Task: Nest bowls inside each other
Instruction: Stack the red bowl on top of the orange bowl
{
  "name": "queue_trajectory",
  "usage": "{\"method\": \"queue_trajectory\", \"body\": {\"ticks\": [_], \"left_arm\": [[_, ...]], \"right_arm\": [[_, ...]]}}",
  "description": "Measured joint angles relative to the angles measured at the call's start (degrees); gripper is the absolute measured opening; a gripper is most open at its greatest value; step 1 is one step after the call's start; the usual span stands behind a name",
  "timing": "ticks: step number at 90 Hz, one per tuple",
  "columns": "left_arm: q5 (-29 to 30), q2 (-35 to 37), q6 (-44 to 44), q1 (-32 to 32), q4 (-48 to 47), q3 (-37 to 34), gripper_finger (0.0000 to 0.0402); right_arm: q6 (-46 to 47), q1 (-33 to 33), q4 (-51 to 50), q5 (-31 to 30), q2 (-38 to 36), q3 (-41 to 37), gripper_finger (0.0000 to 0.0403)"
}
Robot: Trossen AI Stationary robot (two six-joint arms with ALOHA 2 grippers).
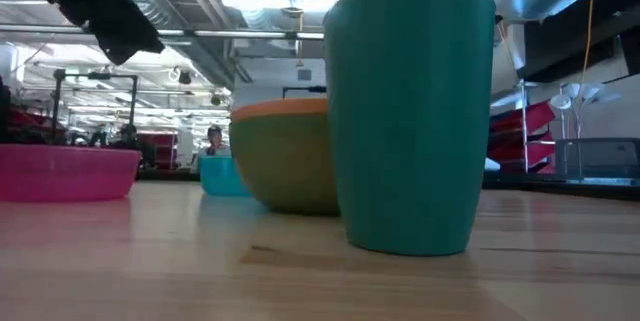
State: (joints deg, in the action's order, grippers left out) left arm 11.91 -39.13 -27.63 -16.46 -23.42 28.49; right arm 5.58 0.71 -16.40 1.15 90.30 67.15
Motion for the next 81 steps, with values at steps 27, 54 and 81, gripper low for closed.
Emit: {"method": "queue_trajectory", "body": {"ticks": [27,54,81], "left_arm": [[-1.8,-9.7,-8.9,-9.8,-1.5,0.2,0.0072],[-2.5,-15.5,-13.8,-15.3,-3.9,0.2,0.0072],[-1.0,-23.1,-15.6,-16.6,-7.2,0.2,0.0044]], "right_arm": [[4.6,0.0,21.5,-4.6,-10.4,-15.1,0.0138],[7.5,0.0,24.3,-5.3,-13.0,-19.2,0.0138],[7.6,0.0,24.1,-5.3,-13.0,-19.2,0.0138]]}}
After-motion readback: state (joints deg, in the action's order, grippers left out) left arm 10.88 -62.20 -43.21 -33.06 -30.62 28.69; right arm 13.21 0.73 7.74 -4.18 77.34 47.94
